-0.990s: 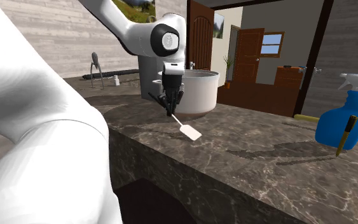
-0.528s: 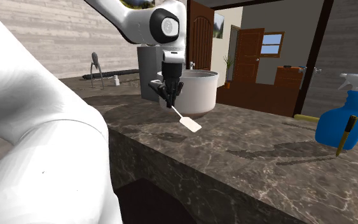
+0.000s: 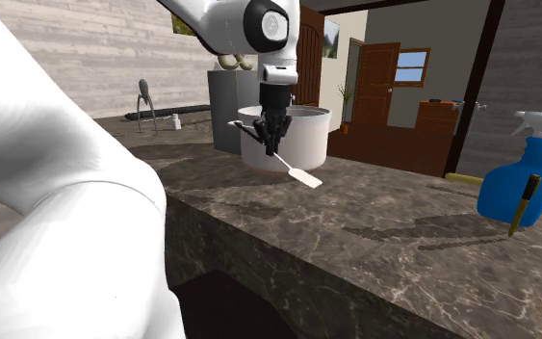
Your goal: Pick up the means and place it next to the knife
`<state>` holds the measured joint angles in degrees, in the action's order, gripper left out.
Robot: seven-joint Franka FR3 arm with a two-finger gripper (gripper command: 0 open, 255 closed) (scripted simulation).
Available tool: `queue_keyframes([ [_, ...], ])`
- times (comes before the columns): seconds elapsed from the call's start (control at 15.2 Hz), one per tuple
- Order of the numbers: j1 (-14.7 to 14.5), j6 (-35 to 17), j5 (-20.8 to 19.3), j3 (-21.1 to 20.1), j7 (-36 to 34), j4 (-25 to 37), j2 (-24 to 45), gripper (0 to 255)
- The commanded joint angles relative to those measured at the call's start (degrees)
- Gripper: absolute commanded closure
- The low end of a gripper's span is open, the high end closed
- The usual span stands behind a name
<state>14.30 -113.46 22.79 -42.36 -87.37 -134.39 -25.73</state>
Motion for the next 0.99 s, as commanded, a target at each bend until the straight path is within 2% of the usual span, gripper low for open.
queue_keyframes([
  [0.0, 2.0, -0.4, -2.0, 0.9, 1.7, 1.5, 2.4, 255],
  [0.53, 9.1, -1.5, -10.2, 3.6, 6.4, 9.1, 13.5, 255],
  [0.92, 12.8, -0.8, -17.2, 5.3, 8.2, 17.6, 23.5, 255],
])
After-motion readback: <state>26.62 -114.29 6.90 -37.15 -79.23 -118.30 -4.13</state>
